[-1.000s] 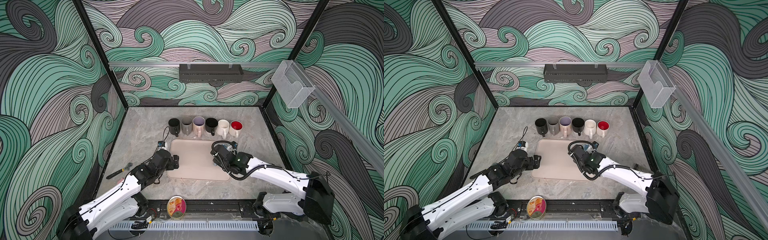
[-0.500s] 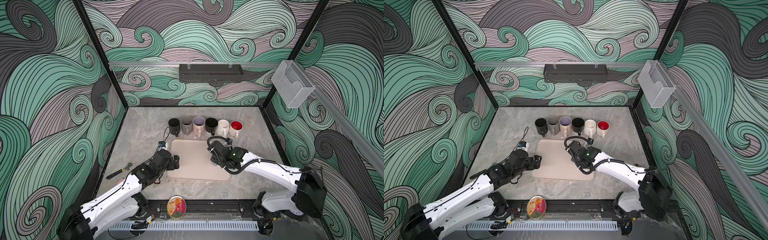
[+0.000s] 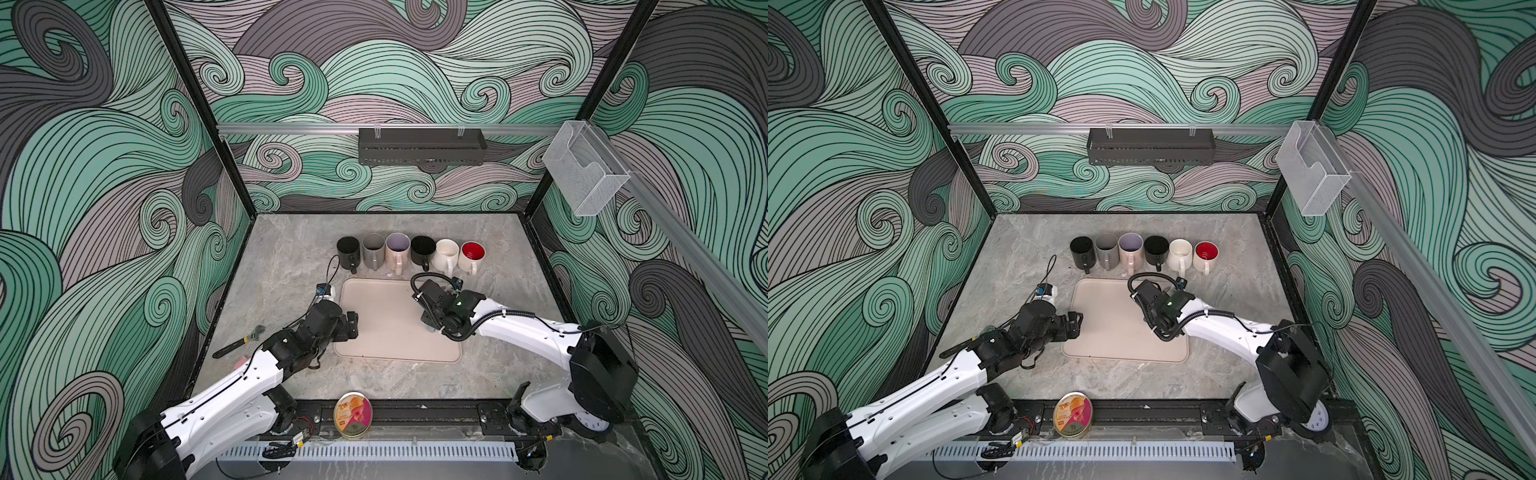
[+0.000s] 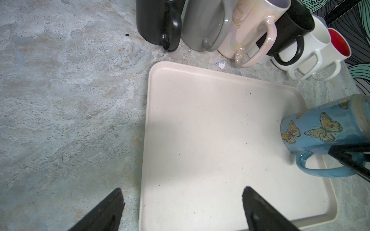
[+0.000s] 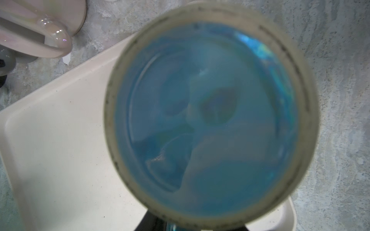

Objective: Turn the mug right side up
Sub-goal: Pick up the mug from the tray.

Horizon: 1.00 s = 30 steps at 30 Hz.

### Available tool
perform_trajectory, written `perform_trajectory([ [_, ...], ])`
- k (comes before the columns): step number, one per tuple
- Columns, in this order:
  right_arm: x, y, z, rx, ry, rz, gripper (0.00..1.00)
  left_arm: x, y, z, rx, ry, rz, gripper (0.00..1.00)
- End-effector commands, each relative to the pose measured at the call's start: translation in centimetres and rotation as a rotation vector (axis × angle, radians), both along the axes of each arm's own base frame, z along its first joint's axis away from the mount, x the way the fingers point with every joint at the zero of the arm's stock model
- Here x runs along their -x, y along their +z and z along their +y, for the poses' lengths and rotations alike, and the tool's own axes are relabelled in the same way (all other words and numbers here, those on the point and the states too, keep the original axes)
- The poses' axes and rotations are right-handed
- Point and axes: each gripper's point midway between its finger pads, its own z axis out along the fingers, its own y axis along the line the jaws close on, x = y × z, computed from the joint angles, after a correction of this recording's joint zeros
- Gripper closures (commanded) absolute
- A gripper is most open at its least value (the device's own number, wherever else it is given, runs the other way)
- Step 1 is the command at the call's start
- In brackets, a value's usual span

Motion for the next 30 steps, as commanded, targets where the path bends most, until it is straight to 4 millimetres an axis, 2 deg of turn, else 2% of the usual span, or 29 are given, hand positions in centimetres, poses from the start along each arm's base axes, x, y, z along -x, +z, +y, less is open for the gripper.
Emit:
perform_trajectory([
  [1, 0.1, -1.0, -1.3, 0.055, -0.013, 0.013, 0.66, -0.4, 0.3, 0.2, -0.003, 0.006, -0.015, 0.06],
  [8, -0.3, -1.7, -1.5, 0.103, 0.009, 0.023, 0.68, -0.3, 0.1, 0.3, -0.002, 0.005, -0.009, 0.06],
  [11, -0.4, -1.8, -1.6, 0.116, 0.012, 0.020, 0.72, -0.1, 0.1, 0.5, -0.003, 0.009, -0.009, 0.06],
  [18, -0.7, -1.3, -1.9, 0.143, 0.033, -0.001, 0.84, -0.1, 0.3, 0.7, 0.000, 0.014, -0.016, 0.06],
  [19, -0.7, -1.2, -1.9, 0.147, 0.040, -0.002, 0.87, -0.1, 0.2, 0.7, 0.000, 0.013, -0.016, 0.06],
  [21, -0.9, -1.0, -1.7, 0.154, 0.060, -0.009, 1.00, -0.2, 0.2, 0.6, 0.003, 0.014, -0.014, 0.06],
  [23, -1.0, -0.8, -1.7, 0.169, 0.083, -0.011, 1.00, -0.2, 0.1, 0.5, 0.007, 0.011, -0.012, 0.06],
  [27, -1.5, 0.7, -1.3, 0.171, 0.132, -0.064, 1.00, -0.2, 0.1, 0.4, 0.009, 0.011, -0.010, 0.06],
  [30, -2.1, 3.4, -0.2, 0.167, 0.210, -0.180, 1.00, -0.2, 0.4, 0.4, 0.013, 0.009, -0.016, 0.06],
])
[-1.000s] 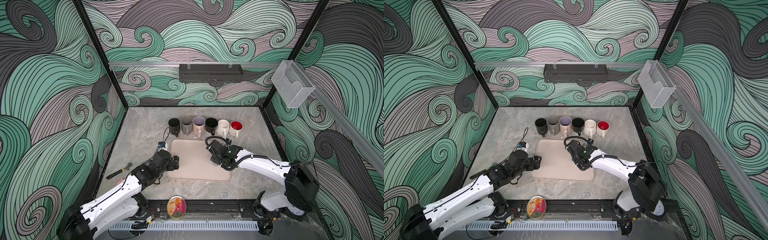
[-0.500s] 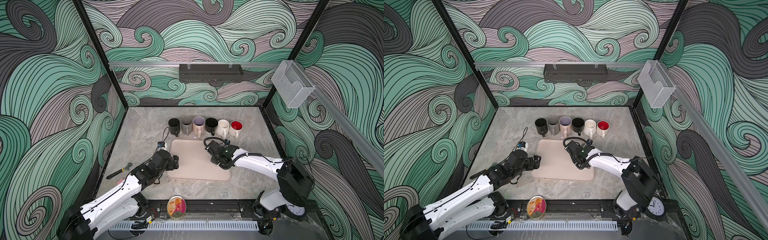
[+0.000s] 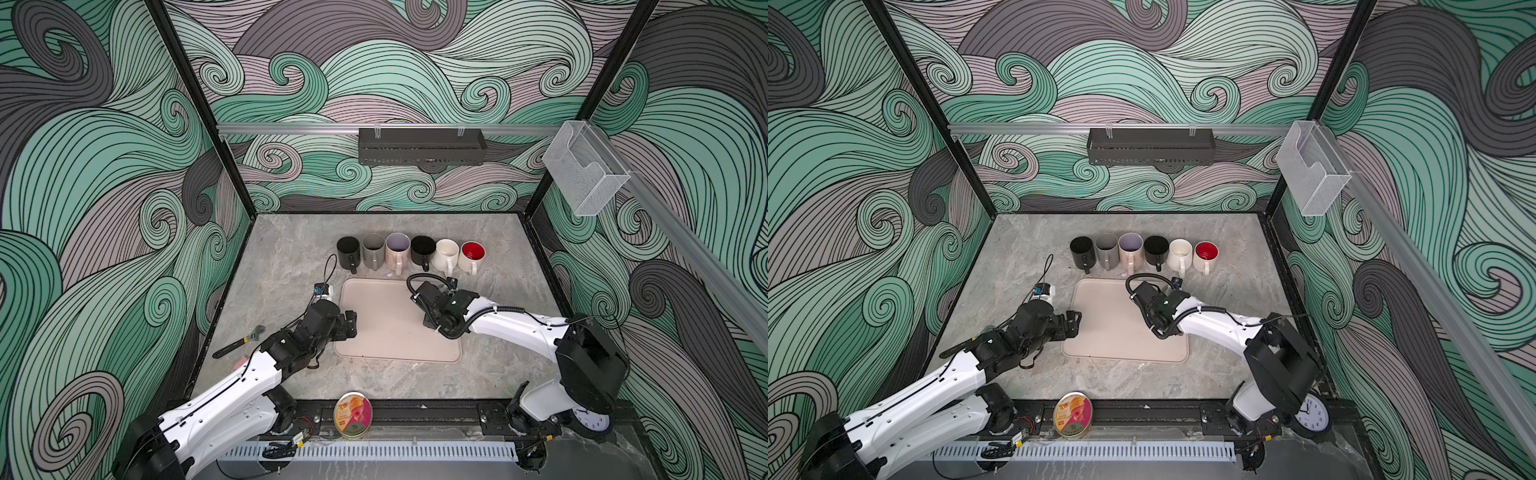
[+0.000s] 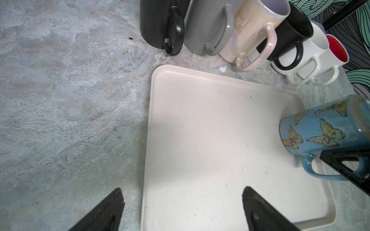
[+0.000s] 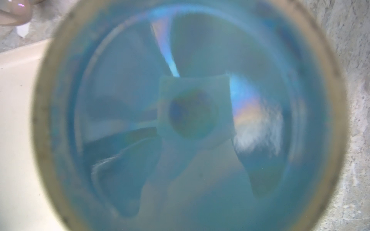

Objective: Turn the mug right side up
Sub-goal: Pick up the mug from the tray.

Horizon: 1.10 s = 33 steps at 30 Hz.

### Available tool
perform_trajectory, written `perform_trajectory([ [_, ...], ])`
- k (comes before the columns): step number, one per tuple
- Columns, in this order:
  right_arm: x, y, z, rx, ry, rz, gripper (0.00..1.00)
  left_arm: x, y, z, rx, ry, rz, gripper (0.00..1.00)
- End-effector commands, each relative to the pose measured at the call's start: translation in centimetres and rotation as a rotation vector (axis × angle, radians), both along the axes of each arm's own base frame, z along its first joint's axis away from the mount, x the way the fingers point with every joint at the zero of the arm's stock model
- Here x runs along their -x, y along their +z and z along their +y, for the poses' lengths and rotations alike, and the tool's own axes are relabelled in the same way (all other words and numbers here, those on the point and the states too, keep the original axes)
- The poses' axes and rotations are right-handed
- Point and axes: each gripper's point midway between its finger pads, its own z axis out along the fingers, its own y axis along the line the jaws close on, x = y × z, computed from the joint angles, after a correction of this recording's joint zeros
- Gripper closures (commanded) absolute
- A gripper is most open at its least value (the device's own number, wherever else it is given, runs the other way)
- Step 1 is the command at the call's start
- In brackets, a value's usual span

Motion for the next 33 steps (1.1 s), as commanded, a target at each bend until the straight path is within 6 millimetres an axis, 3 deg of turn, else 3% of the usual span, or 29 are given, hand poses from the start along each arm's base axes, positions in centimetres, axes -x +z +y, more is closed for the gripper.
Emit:
perform_trajectory([
  [1, -1.9, 5.4, 0.9, -0.007, 0.077, -0.215, 1.00, -0.1, 0.3, 0.0, 0.008, -0.005, -0.013, 0.06],
  [8, -2.5, 10.7, 2.1, -0.081, 0.171, -0.364, 1.00, -0.1, 0.7, -0.1, 0.022, -0.006, -0.019, 0.07],
  [14, -2.8, 16.9, 6.1, -0.432, 0.302, -0.616, 1.00, 0.1, 1.5, -1.2, 0.085, -0.043, -0.025, 0.07],
  [22, -2.0, 23.0, 9.9, -0.792, 0.415, -0.734, 1.00, 1.1, 6.5, -4.8, 0.345, -0.197, -0.140, 0.09],
  [33, -2.8, 26.4, 14.7, -1.224, 0.484, -0.726, 1.00, 3.1, 14.5, -7.9, 0.816, -0.342, -0.267, 0.08],
])
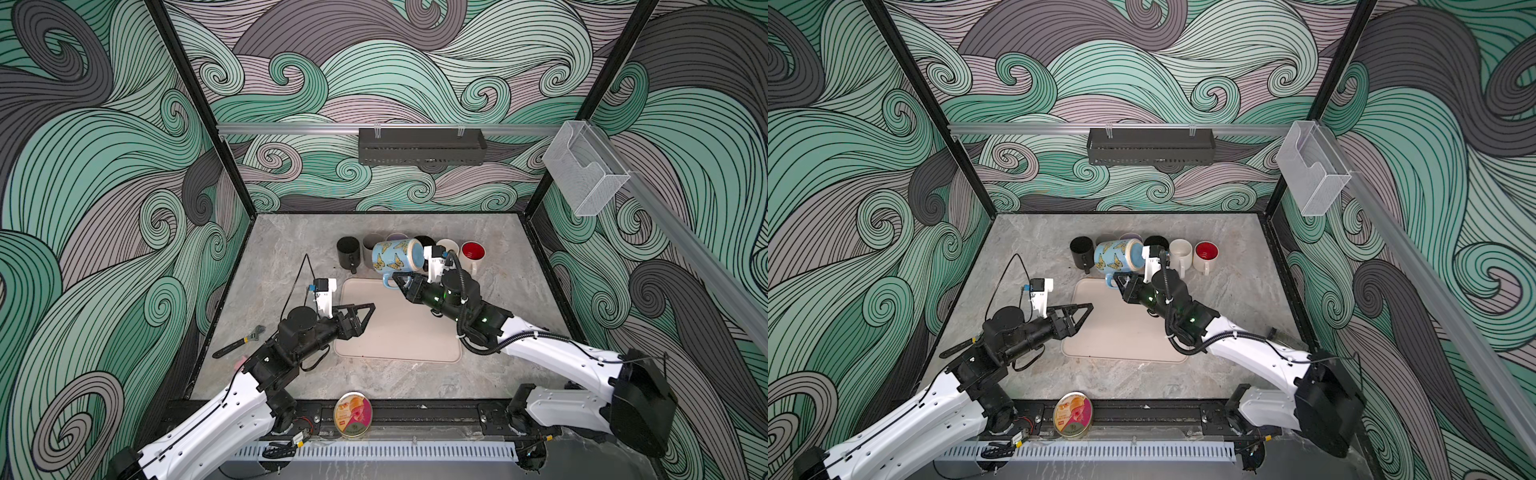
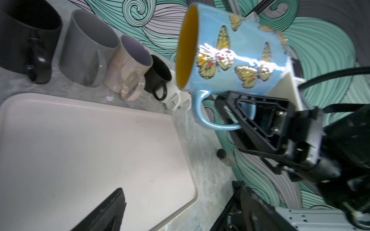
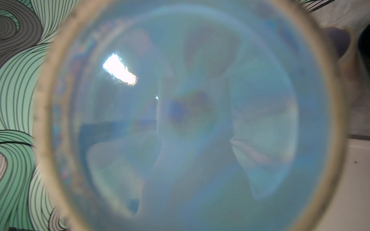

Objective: Turn the mug right side up
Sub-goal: Pick up the mug from the tray, then place the mug at the top-left of the table.

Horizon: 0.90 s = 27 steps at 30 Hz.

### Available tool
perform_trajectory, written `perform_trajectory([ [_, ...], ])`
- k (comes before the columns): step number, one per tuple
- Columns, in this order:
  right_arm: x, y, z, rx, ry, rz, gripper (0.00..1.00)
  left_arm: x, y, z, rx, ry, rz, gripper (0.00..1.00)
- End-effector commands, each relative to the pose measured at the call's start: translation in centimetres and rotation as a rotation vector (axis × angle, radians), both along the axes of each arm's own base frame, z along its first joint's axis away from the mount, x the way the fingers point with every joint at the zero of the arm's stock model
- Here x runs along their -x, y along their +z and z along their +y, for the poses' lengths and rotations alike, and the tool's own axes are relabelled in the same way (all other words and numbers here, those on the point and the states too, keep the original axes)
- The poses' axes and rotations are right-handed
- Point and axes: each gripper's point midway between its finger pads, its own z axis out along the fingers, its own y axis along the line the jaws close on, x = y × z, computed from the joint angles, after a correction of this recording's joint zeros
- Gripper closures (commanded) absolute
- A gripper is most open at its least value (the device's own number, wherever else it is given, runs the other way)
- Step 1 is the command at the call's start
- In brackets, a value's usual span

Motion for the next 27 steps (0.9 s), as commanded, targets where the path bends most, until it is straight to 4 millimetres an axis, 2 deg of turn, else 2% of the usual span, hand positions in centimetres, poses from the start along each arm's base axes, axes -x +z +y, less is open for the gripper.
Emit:
perform_trajectory([
  [1, 0.3, 8.0, 1.5, -0.321, 0.097, -0.142, 1.00, 0.8, 4.8, -1.0, 0.228, -0.074, -0.064, 0.08],
  [5, 0.0, 8.8, 2.3, -0.420, 0.149, -0.131, 1.00, 1.2, 6.6, -0.6, 0.339, -0.077, -0.102, 0.09],
  [10, 0.2, 9.4, 3.1, -0.501, 0.220, -0.114, 1.00, 1.4, 7.7, 0.4, 0.419, -0.054, -0.119, 0.12],
  [20, 1.2, 9.4, 3.7, -0.575, 0.304, -0.072, 1.00, 0.2, 7.8, 0.7, 0.439, -0.029, -0.106, 0.15],
  [27, 1.9, 9.2, 3.7, -0.581, 0.324, -0.069, 1.00, -1.4, 7.5, 1.1, 0.457, 0.002, -0.094, 0.19],
])
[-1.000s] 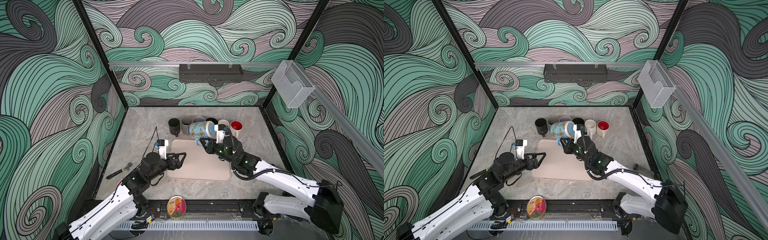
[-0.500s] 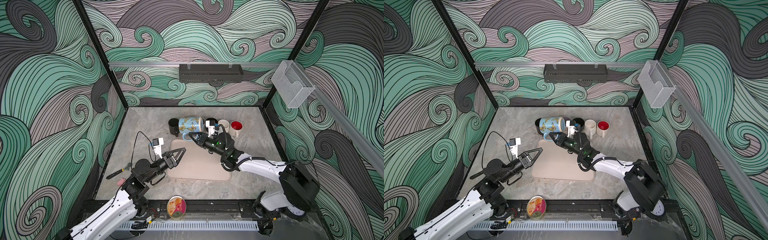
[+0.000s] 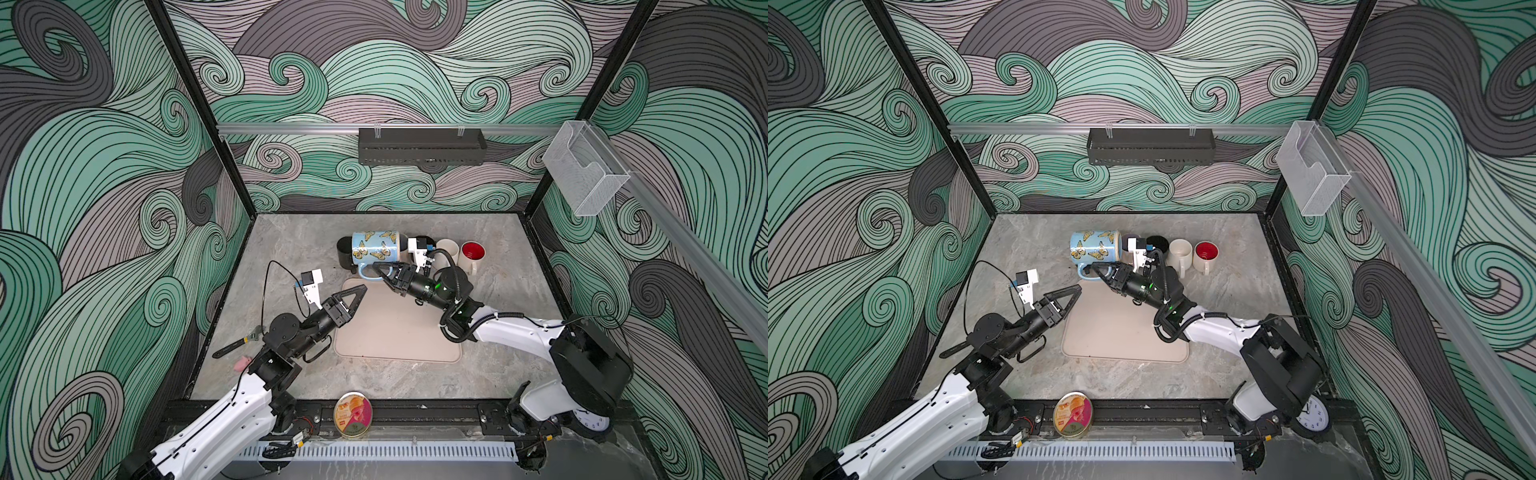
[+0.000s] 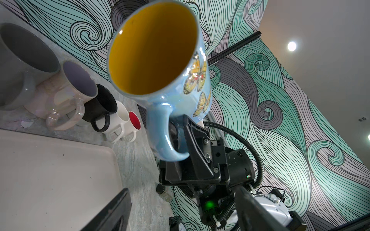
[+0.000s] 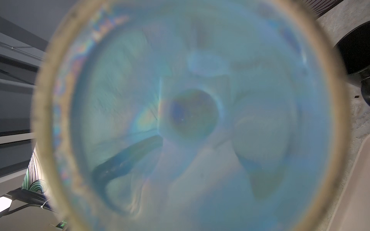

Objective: Turn the mug right side up
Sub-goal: Place the mug at the top-left of the table.

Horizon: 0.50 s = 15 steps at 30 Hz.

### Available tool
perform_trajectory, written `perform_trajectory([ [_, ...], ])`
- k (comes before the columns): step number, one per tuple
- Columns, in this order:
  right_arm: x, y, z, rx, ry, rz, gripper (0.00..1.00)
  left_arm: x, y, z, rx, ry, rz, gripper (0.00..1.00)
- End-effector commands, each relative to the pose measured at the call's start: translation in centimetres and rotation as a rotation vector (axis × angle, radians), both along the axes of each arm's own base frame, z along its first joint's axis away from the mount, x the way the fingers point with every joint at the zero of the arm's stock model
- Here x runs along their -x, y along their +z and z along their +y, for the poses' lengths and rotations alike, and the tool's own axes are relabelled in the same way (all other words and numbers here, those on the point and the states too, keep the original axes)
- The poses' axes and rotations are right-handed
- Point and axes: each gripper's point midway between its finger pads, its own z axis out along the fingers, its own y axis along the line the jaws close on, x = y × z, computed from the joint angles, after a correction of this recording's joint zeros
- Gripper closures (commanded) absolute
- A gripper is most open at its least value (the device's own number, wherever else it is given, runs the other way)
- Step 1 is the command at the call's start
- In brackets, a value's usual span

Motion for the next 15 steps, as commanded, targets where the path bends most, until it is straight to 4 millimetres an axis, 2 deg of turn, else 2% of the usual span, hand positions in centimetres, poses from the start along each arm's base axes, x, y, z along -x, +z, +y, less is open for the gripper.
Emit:
perform_trajectory([
  [1, 1.6, 5.3, -0.8, -0.144, 0.028, -0.141, 1.00, -0.2, 2.1, 0.3, 0.054, -0.012, -0.049, 0.20],
  [15, 3.4, 5.1, 0.6, -0.113, 0.086, -0.164, 1.00, -2.1, 2.6, 1.2, 0.075, 0.023, -0.042, 0.36],
])
